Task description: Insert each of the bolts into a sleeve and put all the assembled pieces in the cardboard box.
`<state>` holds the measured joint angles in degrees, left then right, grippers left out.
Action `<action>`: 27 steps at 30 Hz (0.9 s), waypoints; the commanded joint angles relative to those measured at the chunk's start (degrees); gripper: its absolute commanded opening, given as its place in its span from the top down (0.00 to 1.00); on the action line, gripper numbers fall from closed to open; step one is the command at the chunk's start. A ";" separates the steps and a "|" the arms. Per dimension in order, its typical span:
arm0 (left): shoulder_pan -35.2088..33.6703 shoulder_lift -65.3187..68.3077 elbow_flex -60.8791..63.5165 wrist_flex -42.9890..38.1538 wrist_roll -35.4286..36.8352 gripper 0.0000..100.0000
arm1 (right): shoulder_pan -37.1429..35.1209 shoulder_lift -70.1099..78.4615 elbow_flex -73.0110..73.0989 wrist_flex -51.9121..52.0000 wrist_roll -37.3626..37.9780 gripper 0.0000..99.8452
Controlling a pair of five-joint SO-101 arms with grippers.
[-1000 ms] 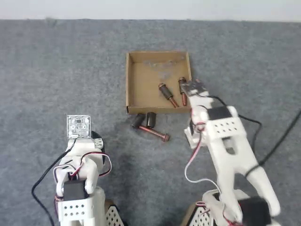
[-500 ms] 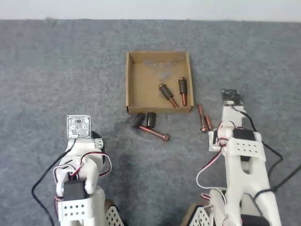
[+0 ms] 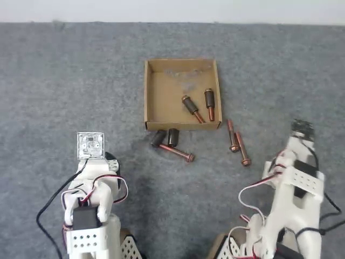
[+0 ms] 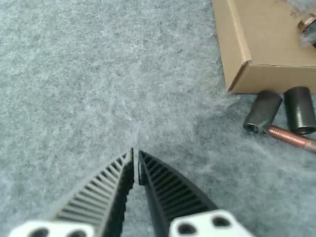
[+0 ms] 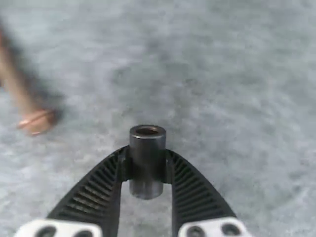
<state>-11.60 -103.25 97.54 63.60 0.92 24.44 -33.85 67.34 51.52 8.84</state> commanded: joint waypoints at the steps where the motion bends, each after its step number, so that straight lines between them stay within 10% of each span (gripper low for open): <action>1: -0.35 -1.05 -1.27 -0.09 -0.26 0.99 | 1.71 -2.33 0.70 0.13 2.46 0.99; 13: -2.64 12.22 -16.40 3.08 -4.57 0.99 | 1.63 -1.98 0.88 -1.45 2.55 0.99; 27: 11.43 51.60 -41.01 3.08 -13.36 0.99 | 1.63 -1.98 0.97 -2.42 2.55 0.99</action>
<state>-3.87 -61.14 63.87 66.42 -4.70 25.32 -33.85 68.66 50.20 10.68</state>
